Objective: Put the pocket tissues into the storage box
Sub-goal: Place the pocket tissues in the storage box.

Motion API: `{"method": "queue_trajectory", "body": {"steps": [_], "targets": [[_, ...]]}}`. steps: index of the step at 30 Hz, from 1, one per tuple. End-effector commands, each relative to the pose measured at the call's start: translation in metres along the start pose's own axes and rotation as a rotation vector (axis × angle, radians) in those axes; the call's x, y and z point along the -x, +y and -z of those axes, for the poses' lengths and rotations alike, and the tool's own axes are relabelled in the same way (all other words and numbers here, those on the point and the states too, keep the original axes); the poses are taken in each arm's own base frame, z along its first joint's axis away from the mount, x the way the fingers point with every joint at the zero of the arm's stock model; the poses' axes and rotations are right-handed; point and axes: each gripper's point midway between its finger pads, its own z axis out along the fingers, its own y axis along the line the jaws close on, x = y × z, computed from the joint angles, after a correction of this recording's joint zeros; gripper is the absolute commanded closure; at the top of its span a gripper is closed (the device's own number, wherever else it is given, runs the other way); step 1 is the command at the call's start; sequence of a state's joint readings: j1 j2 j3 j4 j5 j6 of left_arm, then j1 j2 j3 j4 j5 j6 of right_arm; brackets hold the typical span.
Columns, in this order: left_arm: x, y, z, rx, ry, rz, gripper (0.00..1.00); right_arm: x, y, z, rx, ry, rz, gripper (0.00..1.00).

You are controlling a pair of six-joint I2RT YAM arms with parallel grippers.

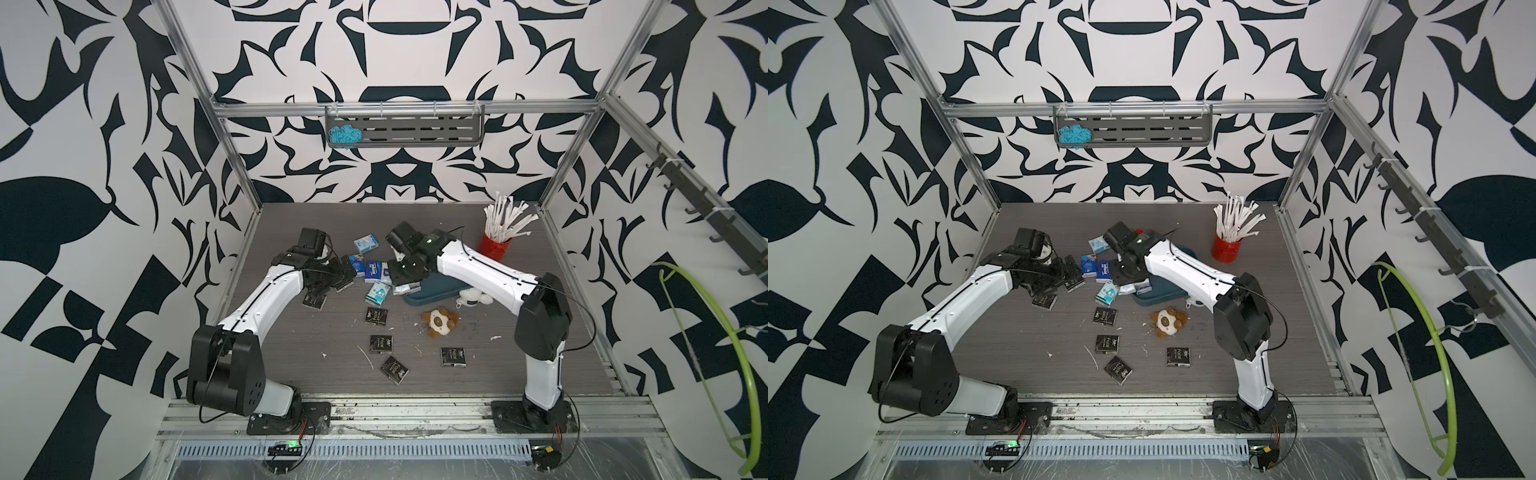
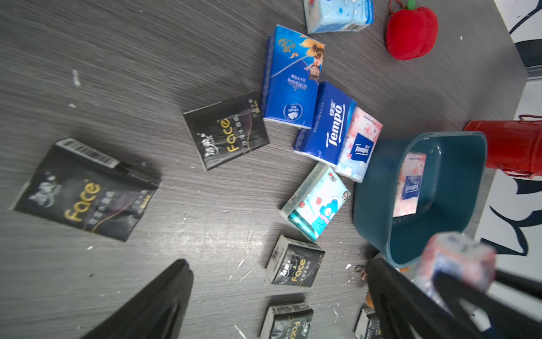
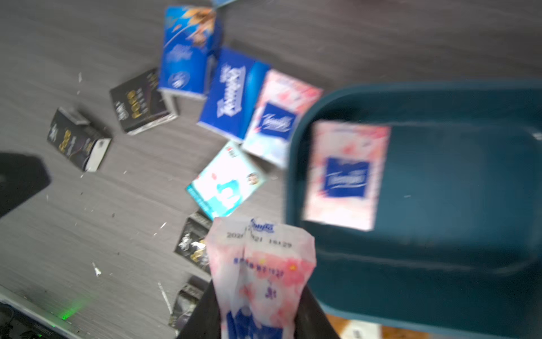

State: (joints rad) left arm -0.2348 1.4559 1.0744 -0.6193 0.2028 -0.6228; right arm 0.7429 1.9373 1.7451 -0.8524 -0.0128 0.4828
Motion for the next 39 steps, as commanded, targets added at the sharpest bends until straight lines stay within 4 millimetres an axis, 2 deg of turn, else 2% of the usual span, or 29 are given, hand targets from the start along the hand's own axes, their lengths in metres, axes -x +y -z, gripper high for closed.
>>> {"method": "queue_trajectory", "body": {"steps": [1, 6, 10, 16, 21, 27, 32, 34, 36, 39], "targets": [[0.007, -0.01, -0.006, -0.034, 0.021, 0.028, 0.0, 0.015, -0.028, 0.028, 0.042, -0.023, 0.04, 0.66], [0.019, -0.021, -0.022, -0.038, 0.028, 0.026, 0.0, 0.026, -0.074, 0.02, 0.01, -0.002, 0.006, 0.66], [0.029, -0.033, -0.033, -0.044, 0.047, 0.01, 0.0, 0.022, -0.095, 0.003, -0.024, 0.042, 0.012, 0.66], [0.031, -0.04, -0.043, -0.026, 0.063, -0.014, 0.0, 0.014, -0.099, -0.026, -0.035, 0.112, 0.052, 0.66], [0.024, -0.034, -0.043, -0.01, 0.072, -0.009, 0.0, 0.013, -0.101, -0.049, -0.032, 0.15, 0.071, 0.66], [0.013, -0.029, -0.04, 0.005, 0.086, -0.017, 0.0, 0.017, -0.099, -0.068, -0.022, 0.167, 0.082, 0.66], [-0.003, -0.032, -0.039, 0.032, 0.111, -0.092, 0.03, 0.03, -0.1, -0.069, -0.038, 0.137, 0.091, 0.61], [-0.009, -0.035, -0.04, 0.047, 0.118, -0.137, 0.03, 0.033, -0.099, -0.069, -0.037, 0.127, 0.091, 0.56], [-0.017, -0.038, -0.041, 0.062, 0.13, -0.188, 0.03, 0.037, -0.097, -0.067, -0.029, 0.117, 0.086, 0.47], [-0.024, -0.038, -0.041, 0.09, 0.132, -0.239, 0.03, 0.039, -0.098, -0.058, -0.041, 0.099, 0.075, 0.38]]}}
